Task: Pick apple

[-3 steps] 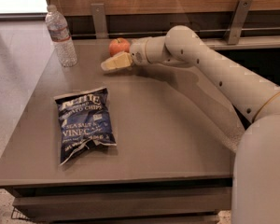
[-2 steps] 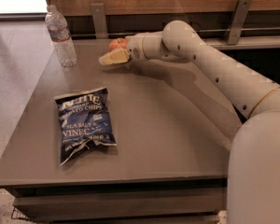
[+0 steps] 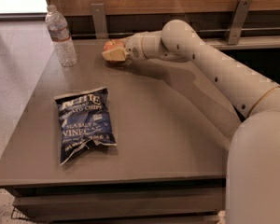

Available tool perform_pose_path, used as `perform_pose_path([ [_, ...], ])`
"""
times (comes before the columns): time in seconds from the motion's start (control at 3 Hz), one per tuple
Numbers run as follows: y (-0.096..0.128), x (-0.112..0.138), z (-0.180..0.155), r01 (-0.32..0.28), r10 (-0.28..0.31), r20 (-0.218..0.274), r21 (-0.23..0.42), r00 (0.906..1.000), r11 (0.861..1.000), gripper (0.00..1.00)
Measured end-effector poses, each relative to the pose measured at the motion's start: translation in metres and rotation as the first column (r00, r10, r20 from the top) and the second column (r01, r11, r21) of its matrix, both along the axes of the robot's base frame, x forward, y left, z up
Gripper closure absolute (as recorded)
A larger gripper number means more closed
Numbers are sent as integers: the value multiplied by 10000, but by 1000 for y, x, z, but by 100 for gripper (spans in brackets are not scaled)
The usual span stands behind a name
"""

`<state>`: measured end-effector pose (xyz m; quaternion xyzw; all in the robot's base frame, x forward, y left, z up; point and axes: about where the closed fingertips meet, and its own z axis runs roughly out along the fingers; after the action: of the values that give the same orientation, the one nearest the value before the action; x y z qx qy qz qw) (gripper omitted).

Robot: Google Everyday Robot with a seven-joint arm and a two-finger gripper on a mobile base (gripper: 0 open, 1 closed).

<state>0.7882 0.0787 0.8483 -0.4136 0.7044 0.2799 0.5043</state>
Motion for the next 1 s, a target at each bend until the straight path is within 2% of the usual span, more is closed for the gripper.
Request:
perform_pose_path([
  [0.33,4,-1,-2,-55,55,-25,4,10000,10000,92],
  [0.67,6,-1,-2,-81,81,-36,6,10000,10000,100],
  [1.0,-5,-17,18,-180,182,271,-88,9995,9998,100],
])
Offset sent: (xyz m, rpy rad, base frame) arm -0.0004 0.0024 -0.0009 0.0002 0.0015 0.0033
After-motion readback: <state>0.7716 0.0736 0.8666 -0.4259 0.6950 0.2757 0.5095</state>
